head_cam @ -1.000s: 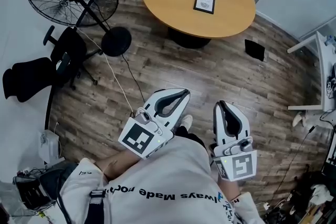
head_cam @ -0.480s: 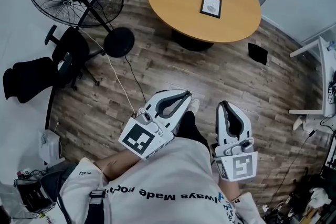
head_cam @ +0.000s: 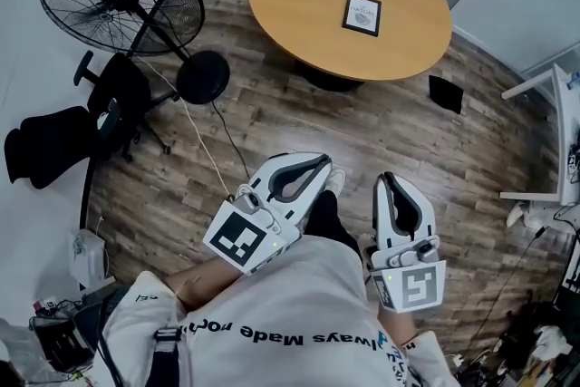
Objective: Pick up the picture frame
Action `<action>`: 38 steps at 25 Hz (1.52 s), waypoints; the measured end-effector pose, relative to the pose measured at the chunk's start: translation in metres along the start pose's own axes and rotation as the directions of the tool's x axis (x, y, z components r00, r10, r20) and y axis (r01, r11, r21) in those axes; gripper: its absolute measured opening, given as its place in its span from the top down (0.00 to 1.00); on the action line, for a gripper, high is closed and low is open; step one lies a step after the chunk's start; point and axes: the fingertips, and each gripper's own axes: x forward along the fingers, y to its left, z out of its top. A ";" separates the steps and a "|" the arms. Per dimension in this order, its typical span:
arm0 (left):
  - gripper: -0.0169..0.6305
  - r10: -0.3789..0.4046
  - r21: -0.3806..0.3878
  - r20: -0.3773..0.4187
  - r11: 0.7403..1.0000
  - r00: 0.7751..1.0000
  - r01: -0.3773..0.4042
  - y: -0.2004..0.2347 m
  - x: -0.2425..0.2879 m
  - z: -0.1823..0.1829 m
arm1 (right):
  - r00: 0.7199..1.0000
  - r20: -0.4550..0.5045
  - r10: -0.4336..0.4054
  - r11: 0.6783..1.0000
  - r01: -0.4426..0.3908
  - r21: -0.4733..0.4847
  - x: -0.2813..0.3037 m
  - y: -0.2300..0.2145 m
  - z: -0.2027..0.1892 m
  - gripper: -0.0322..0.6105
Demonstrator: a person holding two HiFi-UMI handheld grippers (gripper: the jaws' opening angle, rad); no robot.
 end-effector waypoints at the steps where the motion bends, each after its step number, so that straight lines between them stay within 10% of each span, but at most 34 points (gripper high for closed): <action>1: 0.93 -0.001 0.001 0.002 1.000 1.000 0.001 0.002 0.005 0.001 | 1.000 0.000 0.000 1.000 0.000 0.000 0.003 -0.005 0.000 0.88; 38: 0.93 0.032 0.039 -0.008 0.999 0.999 -0.032 0.039 0.214 0.027 | 0.999 0.025 0.027 1.000 -0.027 0.011 0.081 -0.206 0.011 0.88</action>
